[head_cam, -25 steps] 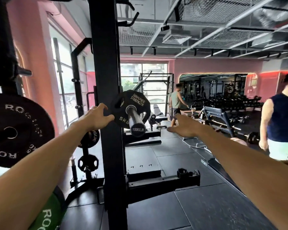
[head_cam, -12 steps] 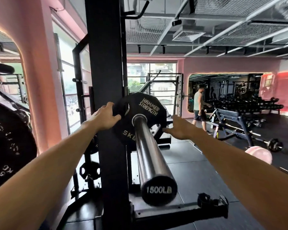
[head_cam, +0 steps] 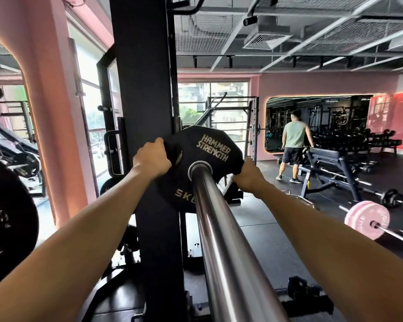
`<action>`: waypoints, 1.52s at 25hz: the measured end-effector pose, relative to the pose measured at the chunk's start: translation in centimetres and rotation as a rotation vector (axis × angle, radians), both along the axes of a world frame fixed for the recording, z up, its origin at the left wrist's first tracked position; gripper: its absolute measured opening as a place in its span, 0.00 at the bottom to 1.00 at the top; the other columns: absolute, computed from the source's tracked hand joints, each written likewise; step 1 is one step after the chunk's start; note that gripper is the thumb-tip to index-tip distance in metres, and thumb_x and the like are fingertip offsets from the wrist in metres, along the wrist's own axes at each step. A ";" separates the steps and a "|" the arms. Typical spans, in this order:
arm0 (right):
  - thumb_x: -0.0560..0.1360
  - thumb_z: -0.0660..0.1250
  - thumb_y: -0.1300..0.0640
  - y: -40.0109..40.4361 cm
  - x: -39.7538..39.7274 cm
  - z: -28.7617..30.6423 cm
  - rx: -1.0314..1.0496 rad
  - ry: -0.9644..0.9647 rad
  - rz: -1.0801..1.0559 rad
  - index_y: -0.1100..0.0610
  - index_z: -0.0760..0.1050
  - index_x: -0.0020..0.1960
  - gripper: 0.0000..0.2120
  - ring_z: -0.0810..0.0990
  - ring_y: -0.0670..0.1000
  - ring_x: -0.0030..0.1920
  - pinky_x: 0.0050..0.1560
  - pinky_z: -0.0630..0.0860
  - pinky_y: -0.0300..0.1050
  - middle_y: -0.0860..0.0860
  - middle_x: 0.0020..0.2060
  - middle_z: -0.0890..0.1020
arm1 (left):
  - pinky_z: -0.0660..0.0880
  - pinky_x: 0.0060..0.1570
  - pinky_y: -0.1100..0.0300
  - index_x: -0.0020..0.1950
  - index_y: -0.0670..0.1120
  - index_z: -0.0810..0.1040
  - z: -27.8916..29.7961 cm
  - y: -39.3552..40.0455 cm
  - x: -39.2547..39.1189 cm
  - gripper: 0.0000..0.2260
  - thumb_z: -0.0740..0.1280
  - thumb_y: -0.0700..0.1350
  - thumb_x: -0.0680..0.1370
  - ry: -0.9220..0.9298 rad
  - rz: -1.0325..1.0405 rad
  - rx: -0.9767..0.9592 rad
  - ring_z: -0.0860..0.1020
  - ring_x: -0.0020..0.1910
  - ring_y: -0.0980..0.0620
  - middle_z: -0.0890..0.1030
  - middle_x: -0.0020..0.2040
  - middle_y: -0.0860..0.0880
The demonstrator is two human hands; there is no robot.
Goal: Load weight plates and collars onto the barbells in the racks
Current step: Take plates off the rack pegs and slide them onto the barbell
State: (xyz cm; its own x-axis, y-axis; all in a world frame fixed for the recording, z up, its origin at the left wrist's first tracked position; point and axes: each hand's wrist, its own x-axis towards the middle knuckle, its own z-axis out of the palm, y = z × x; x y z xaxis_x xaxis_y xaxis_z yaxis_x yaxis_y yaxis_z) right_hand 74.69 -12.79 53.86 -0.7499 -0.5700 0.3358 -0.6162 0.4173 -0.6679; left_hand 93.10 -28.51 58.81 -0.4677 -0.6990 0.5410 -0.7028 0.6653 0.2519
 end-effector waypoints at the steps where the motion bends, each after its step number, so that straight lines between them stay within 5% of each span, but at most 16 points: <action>1: 0.72 0.67 0.63 0.1 0.1 0.0 -0.018 0.000 0.003 0.63 0.63 0.65 0.24 0.77 0.61 0.56 0.52 0.75 0.52 0.58 0.52 0.77 | 0.73 0.46 0.50 0.63 0.43 0.72 -0.1 0.3 0.1 0.20 0.71 0.42 0.72 0.001 0.017 0.014 0.78 0.55 0.37 0.79 0.56 0.40; 9: 0.69 0.67 0.62 4.8 3.9 0.4 -0.099 0.109 0.017 0.59 0.77 0.51 0.10 0.77 0.57 0.46 0.42 0.72 0.45 0.53 0.41 0.78 | 0.73 0.43 0.51 0.53 0.41 0.79 -2.0 4.6 4.1 0.21 0.67 0.58 0.73 0.196 0.031 -0.029 0.79 0.50 0.35 0.81 0.50 0.39; 27: 0.66 0.69 0.59 28.5 21.6 -0.1 -0.160 0.123 0.040 0.56 0.77 0.51 0.14 0.80 0.58 0.48 0.49 0.80 0.53 0.54 0.46 0.82 | 0.71 0.38 0.55 0.46 0.42 0.79 -2.3 29.2 23.3 0.13 0.66 0.51 0.73 0.209 0.010 -0.088 0.75 0.39 0.42 0.78 0.40 0.44; 38: 0.66 0.68 0.64 29.6 35.6 3.3 -0.171 0.204 0.202 0.58 0.72 0.43 0.07 0.79 0.58 0.44 0.39 0.75 0.45 0.55 0.42 0.78 | 0.75 0.47 0.50 0.52 0.40 0.80 0.9 32.8 38.8 0.17 0.67 0.53 0.75 0.188 0.159 -0.123 0.80 0.50 0.37 0.78 0.45 0.42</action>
